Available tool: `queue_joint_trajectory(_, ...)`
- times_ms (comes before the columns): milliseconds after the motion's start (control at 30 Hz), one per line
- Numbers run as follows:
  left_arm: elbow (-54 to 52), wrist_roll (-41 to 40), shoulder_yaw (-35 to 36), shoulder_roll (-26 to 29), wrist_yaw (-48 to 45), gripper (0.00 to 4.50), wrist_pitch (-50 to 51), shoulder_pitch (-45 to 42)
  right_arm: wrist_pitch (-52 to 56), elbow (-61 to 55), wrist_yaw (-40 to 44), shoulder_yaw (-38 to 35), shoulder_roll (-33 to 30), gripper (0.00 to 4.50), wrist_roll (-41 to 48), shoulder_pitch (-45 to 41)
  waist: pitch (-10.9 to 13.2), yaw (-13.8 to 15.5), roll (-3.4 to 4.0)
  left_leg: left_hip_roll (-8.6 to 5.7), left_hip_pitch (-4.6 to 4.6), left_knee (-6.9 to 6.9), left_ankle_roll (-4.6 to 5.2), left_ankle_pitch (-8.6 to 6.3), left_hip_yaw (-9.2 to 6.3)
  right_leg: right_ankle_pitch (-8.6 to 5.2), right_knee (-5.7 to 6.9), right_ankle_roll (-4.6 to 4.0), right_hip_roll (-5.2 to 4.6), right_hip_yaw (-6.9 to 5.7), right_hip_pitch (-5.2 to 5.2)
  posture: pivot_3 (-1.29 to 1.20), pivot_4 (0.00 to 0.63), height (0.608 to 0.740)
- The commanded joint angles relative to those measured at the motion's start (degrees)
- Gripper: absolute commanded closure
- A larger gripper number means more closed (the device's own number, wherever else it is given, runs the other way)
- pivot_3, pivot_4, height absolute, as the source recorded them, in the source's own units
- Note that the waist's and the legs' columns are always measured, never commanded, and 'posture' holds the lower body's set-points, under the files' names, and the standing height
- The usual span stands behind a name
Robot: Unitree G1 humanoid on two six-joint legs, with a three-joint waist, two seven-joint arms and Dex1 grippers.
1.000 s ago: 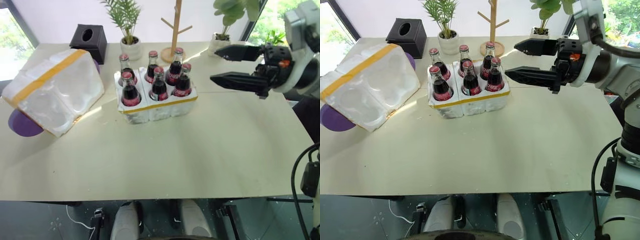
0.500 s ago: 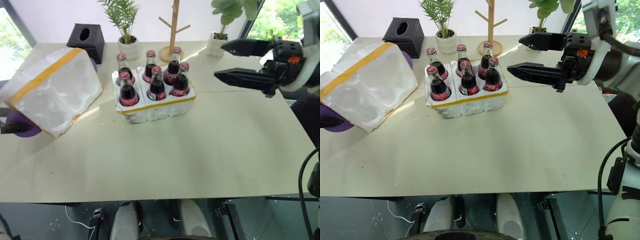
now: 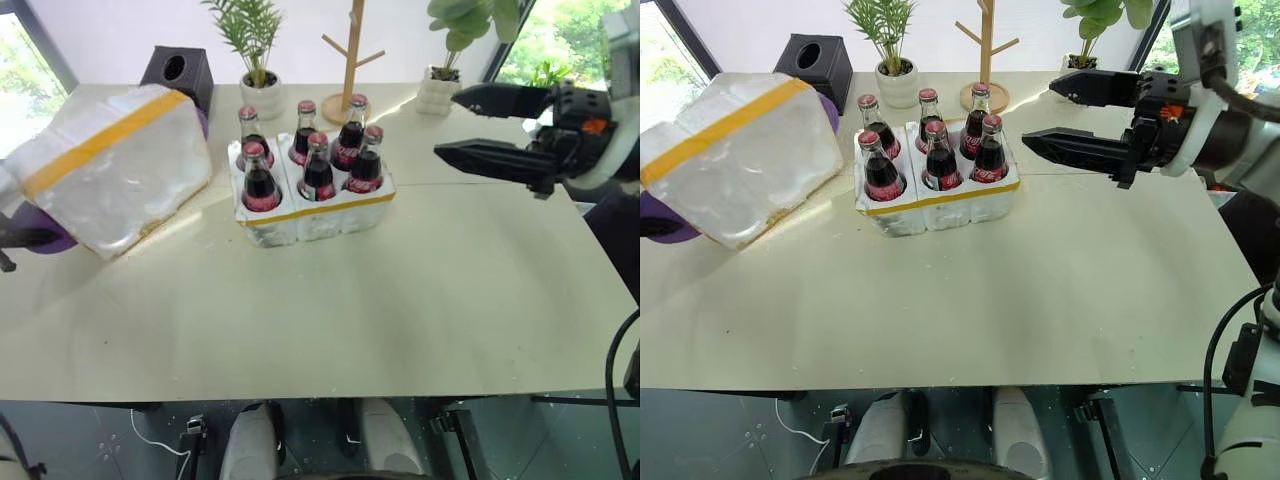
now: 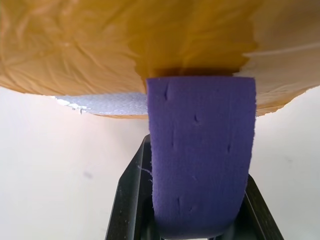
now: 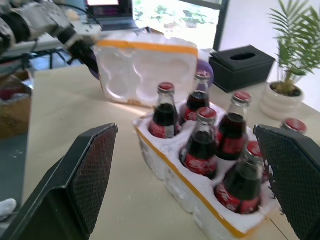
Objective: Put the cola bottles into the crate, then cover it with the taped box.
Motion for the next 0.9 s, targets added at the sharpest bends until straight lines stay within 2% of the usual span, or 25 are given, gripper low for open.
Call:
queue_joint_trajectory(33, -4.58, -3.28, 4.26, 0.18, 5.70, 4.15, -4.86, -4.91, -1.52, 0.55, 0.15, -2.68, -2.17, 0.00, -1.04, 1.09, 0.00, 0.09, -0.01, 0.00, -0.01, 0.00, 0.00, 0.00, 0.00, 0.00, 0.00, 0.00, 0.00, 0.00, 0.00, 0.00, 0.150, 0.740)
queue_joint_trajectory(133, -8.04, -4.67, 5.99, -1.27, 9.27, 4.15, -7.68, -7.34, -2.30, 1.20, 0.48, -3.05, -3.09, 0.00, -1.83, 2.88, -0.02, 0.15, -0.10, -0.01, -0.08, 0.06, 0.00, 0.00, -0.04, 0.01, -0.01, 0.03, -0.01, -0.03, 0.00, 0.00, 0.150, 0.740)
queue_joint_trajectory(233, -17.44, -3.51, 5.46, -4.54, 16.20, 4.15, -12.14, -9.08, -3.08, 2.02, 0.51, -4.10, -3.88, 0.00, -3.05, 5.88, -0.02, 0.27, -0.10, -0.05, -0.08, 0.08, 0.00, 0.00, -0.04, 0.08, -0.01, 0.14, -0.03, -0.02, 0.04, 0.00, 0.150, 0.740)
queue_joint_trajectory(333, -27.28, 1.48, 2.43, -8.00, 24.03, 4.15, -14.69, -9.39, -3.35, 2.74, -0.26, -5.50, -3.92, 0.00, -3.20, 8.00, -0.03, 0.35, -0.10, -0.07, -0.08, 0.12, 0.00, 0.01, -0.07, 0.13, 0.00, 0.23, -0.03, -0.01, 0.06, 0.00, 0.150, 0.740)
queue_joint_trajectory(533, -45.50, 12.27, -3.45, -13.64, 32.57, 4.15, -10.23, -6.49, -4.34, 3.07, -1.07, -8.09, -4.11, 0.00, -4.59, 12.73, -0.03, -0.02, -0.10, -0.12, -0.05, 0.15, 0.00, 0.01, -0.08, 0.18, 0.00, 0.32, 0.00, 0.05, 0.12, 0.00, 0.150, 0.740)
queue_joint_trajectory(733, -60.40, 26.58, -8.66, -12.34, 35.58, 4.15, -8.30, 0.56, -4.36, 1.29, -2.39, -10.27, -3.42, 0.00, -3.88, 16.21, -0.03, -0.28, -0.09, -0.11, 0.20, 0.08, 0.00, 0.02, -0.04, 0.18, 0.14, 0.31, 0.08, 0.20, 0.15, 0.00, 0.150, 0.740)
queue_joint_trajectory(900, -68.48, 33.75, -9.92, -12.60, 37.12, 4.15, -7.63, 6.25, -4.14, 0.78, -3.73, -10.98, -2.67, 0.00, -2.79, 16.79, -0.03, 0.05, -0.09, -0.12, 0.27, 0.08, 0.00, 0.02, -0.03, 0.17, 0.14, 0.31, 0.05, 0.23, 0.26, 0.00, 0.150, 0.740)
